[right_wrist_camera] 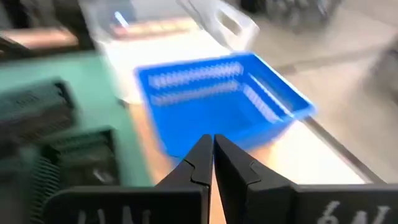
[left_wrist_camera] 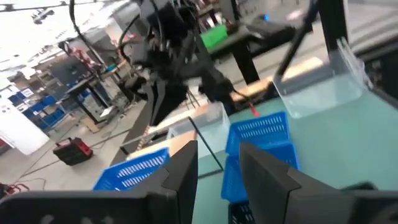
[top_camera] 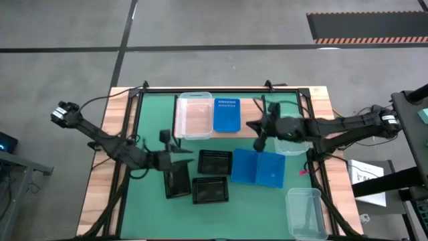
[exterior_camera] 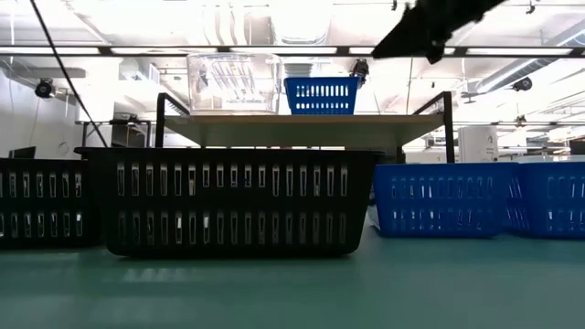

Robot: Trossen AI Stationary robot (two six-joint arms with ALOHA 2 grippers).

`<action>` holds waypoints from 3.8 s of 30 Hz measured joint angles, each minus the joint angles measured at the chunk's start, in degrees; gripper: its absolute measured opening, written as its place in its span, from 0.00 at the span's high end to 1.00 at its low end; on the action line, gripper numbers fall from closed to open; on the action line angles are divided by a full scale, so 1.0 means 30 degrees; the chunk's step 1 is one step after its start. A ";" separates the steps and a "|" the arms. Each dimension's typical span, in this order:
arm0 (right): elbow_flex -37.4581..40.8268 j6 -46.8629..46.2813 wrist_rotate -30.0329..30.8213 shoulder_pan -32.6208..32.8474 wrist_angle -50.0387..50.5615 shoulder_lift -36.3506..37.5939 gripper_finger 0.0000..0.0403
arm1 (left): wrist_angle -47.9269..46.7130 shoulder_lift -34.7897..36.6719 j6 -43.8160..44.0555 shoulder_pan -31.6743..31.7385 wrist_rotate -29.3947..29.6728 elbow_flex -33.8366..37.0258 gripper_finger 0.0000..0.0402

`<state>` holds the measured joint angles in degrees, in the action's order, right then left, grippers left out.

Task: Stack baskets on shelf by color
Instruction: Adjust the blue bin on the shelf, then put the bottom black bin on the shelf

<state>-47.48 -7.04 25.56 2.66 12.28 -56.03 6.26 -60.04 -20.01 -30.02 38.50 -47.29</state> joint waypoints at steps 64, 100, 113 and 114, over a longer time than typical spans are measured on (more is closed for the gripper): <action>-0.9372 -0.1702 -0.6096 -0.4325 1.1324 -0.6861 0.98 | 0.0967 0.2779 0.1058 -0.0015 -0.0240 0.2064 0.74; -1.1893 -0.4284 -0.4891 0.5709 1.3889 -0.7570 0.98 | 0.1931 0.2772 0.1570 0.0007 -0.0282 0.2138 0.74; -1.1885 -0.5139 -0.4042 0.6863 1.3524 -1.0492 0.90 | 0.1938 0.2765 0.1583 0.0000 -0.0277 0.2136 0.74; -1.1885 -0.4870 -0.4060 0.6863 1.3473 -1.0751 0.87 | 0.1938 0.2765 0.1583 0.0000 -0.0277 0.2137 0.74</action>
<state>-83.13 -21.65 13.38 23.24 52.70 -88.28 12.08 -51.75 -15.27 -30.02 37.67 -40.88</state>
